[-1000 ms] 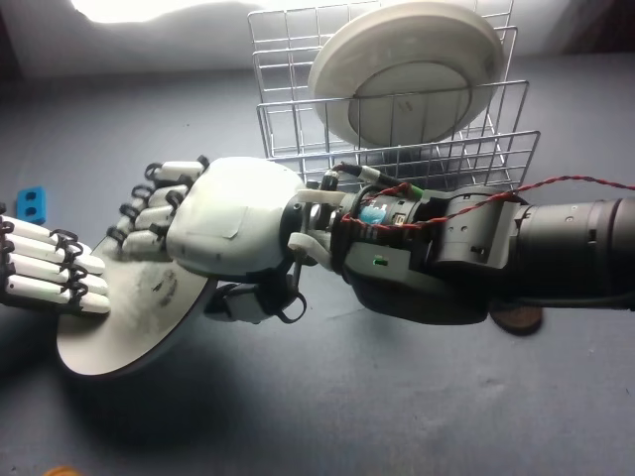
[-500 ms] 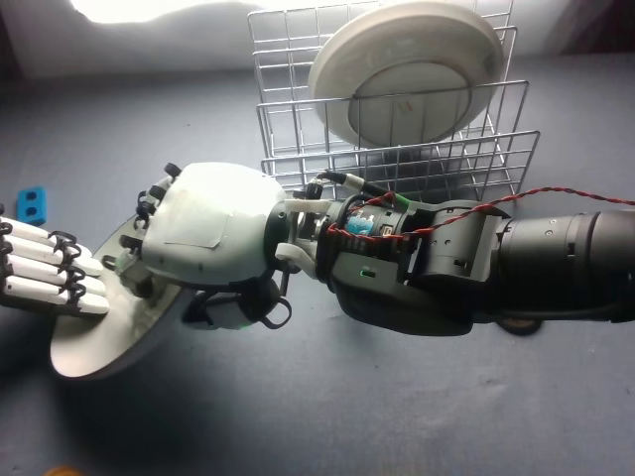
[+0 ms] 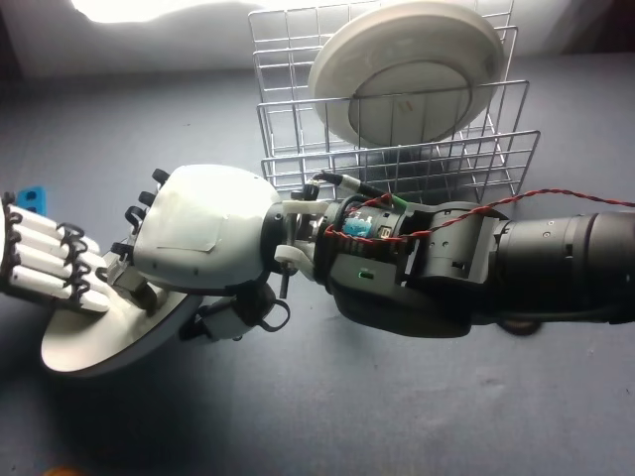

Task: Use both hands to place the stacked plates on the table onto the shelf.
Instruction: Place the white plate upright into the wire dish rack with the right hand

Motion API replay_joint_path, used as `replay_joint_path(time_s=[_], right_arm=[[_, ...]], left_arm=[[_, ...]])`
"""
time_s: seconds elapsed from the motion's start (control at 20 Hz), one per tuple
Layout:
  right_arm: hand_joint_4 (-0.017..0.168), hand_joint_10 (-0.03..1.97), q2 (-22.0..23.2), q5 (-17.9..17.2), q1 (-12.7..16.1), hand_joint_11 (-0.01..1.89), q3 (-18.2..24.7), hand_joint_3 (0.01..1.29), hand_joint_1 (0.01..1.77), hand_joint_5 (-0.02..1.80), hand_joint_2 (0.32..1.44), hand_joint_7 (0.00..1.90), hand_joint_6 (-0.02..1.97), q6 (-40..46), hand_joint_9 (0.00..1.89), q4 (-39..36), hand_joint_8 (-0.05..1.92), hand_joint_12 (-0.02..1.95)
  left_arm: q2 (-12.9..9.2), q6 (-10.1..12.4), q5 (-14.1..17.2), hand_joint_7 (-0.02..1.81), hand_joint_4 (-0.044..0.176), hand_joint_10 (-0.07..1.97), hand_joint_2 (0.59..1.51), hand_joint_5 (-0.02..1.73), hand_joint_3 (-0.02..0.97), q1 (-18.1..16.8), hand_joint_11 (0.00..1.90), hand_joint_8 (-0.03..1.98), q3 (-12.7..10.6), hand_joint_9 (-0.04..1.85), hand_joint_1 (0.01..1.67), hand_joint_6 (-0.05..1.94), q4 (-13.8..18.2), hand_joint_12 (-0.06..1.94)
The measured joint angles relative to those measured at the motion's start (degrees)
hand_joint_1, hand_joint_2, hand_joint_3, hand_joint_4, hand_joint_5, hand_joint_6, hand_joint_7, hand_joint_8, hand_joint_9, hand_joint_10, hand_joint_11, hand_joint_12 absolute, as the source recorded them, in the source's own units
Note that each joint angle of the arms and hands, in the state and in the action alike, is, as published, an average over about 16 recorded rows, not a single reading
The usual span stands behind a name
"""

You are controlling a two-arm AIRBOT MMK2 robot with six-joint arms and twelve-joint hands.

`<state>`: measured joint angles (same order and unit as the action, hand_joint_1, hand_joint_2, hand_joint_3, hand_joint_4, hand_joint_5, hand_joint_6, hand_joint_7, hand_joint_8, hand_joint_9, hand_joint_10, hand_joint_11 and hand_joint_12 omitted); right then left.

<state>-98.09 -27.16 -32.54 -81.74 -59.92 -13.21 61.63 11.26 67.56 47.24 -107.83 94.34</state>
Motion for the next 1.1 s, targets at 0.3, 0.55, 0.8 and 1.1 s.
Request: replay_joint_path(time_s=[0.3, 0.55, 0.8, 1.1], right_arm=[[0.011, 0.07, 1.55, 0.12, -0.13, 0.88, 1.97, 0.01, 1.09, 0.84, 0.96, 0.98, 0.79, 0.02, 1.24, -0.56, 0.74, 1.12], [0.011, 0.06, 4.88, 0.92, -0.16, 0.87, 6.19, 0.01, 1.10, 0.84, 0.96, 0.99, 0.80, 0.02, 1.27, -1.58, 0.77, 1.13], [0.013, 0.05, 10.40, 2.80, 0.44, 0.88, 13.07, 0.01, 1.12, 0.86, 0.97, 1.01, 0.82, 0.19, 1.30, -2.67, 0.79, 1.12], [0.020, 0.04, 18.63, 5.74, 2.61, 0.89, 22.69, 0.01, 1.16, 0.91, 0.98, 1.05, 0.88, 0.64, 1.30, -3.38, 0.81, 1.10]], left_arm=[[-0.17, 0.51, 0.46, 0.01, 0.002, 0.00, 1.156, 0.01, 0.004, -6.89, 0.02, -0.01, -1.01, 0.01, 0.01, 0.00, 0.08, 0.00], [-0.92, 1.26, 1.00, 0.02, 0.005, 0.02, 1.152, 0.01, 0.004, -12.57, 0.02, -0.01, -1.40, 0.02, 0.01, 0.00, -0.33, 0.00], [-2.10, 1.88, 1.72, 0.02, 0.007, 0.02, 1.152, 0.02, 0.003, -17.16, 0.02, -0.01, -0.85, 0.02, 0.02, 0.00, -0.05, 0.00], [-3.15, 2.50, 2.33, 0.02, 0.007, 0.02, 1.151, 0.02, 0.003, -20.11, 0.02, -0.01, 0.01, 0.02, 0.02, 0.00, 0.59, 0.00]])
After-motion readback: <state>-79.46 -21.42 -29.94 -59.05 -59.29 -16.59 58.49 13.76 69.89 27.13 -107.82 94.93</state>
